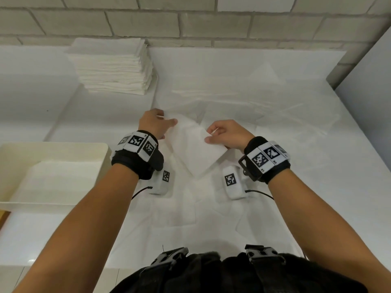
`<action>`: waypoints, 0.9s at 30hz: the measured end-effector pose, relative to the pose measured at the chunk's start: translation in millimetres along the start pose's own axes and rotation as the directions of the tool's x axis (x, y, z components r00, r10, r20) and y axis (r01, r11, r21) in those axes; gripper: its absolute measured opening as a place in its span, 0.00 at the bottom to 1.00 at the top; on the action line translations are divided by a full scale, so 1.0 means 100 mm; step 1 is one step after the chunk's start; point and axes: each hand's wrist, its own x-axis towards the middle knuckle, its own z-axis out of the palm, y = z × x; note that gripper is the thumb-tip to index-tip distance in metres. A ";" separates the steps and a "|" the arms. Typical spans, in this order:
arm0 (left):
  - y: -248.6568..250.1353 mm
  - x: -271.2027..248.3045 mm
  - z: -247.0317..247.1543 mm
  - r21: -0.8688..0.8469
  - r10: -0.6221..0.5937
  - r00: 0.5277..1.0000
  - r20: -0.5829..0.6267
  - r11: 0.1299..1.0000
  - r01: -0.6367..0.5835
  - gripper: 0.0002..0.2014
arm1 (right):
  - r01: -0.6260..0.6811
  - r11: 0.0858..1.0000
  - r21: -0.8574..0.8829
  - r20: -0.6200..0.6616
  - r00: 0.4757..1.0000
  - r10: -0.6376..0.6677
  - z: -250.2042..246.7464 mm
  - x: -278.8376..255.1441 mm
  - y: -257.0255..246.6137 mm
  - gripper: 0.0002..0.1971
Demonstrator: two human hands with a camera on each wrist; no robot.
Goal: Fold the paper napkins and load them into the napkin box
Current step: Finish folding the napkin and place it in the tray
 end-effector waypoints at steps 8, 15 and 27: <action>0.01 -0.08 0.01 -0.067 -0.065 0.998 -0.020 0.996 0.063 0.34 | 0.178 0.834 0.523 -0.111 0.984 -0.140 -0.12 -0.11 -0.22 0.06; 0.33 -0.16 0.07 -0.625 0.107 0.947 0.304 0.773 0.113 0.21 | 0.152 0.808 0.569 -0.093 0.988 -0.121 -0.19 0.05 -0.19 0.05; 0.06 0.01 0.29 -0.161 -0.130 0.945 0.301 0.970 0.185 0.18 | -0.007 0.783 -0.622 0.094 0.992 0.083 -0.44 0.44 0.29 0.36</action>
